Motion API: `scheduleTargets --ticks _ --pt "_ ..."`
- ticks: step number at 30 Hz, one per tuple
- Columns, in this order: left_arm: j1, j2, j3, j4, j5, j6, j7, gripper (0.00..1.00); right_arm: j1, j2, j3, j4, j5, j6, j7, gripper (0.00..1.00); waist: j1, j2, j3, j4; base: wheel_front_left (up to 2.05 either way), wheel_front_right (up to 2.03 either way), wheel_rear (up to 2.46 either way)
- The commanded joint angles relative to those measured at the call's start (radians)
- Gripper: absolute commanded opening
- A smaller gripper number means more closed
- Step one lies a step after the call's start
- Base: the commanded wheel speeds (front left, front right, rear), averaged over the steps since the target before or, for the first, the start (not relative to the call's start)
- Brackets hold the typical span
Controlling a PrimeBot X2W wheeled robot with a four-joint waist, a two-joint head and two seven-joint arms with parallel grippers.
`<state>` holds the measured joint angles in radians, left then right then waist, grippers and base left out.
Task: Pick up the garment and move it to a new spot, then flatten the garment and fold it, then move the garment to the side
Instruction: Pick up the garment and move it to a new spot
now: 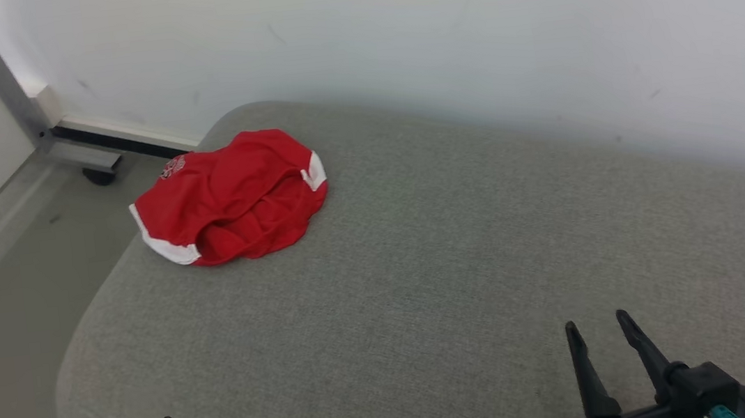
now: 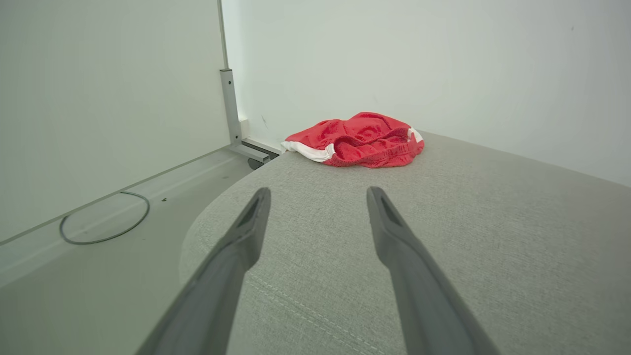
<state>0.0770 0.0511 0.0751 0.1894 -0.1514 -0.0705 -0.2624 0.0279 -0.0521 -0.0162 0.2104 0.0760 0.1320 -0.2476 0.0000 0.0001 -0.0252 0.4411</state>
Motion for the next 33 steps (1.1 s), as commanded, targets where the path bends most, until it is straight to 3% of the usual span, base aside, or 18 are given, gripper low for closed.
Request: scheduleTargets --ticks 1,15,20,24,29,33 --pt "0.012 -0.002 0.008 -0.013 -0.005 0.006 -0.003 1.00 -0.021 0.003 0.016 0.004 -0.007 -0.002 -0.004 1.00 0.0000 -0.0001 0.024 0.083 0.00 0.00 0.00" --pt "0.043 -0.001 0.014 -0.065 -0.058 0.056 -0.003 1.00 -0.103 -0.003 0.082 0.069 -0.020 -0.002 -0.008 1.00 0.0000 -0.0001 0.051 0.095 0.00 0.00 0.00" --pt "0.009 -0.001 -0.010 -0.014 -0.095 0.042 -0.003 1.00 -0.096 -0.010 0.072 0.068 -0.024 -0.002 -0.010 1.00 0.0000 -0.0001 0.056 0.092 0.00 0.00 0.00" --pt "-0.089 -0.001 -0.041 0.069 -0.095 0.013 -0.003 1.00 -0.080 -0.014 0.058 0.054 -0.027 -0.002 -0.009 1.00 0.0000 -0.0001 0.069 0.090 0.00 0.00 0.00" --pt "-0.303 0.001 -0.091 0.254 -0.178 -0.035 0.042 1.00 -0.050 -0.023 0.034 -0.004 -0.046 -0.002 0.008 1.00 0.0000 -0.0001 0.105 0.084 0.00 0.00 0.00" --pt "-0.486 0.006 -0.086 0.376 -0.249 -0.051 0.090 1.00 -0.063 -0.051 0.047 -0.086 -0.062 -0.002 0.056 1.00 0.0000 -0.0001 0.196 0.019 0.00 0.00 0.00"
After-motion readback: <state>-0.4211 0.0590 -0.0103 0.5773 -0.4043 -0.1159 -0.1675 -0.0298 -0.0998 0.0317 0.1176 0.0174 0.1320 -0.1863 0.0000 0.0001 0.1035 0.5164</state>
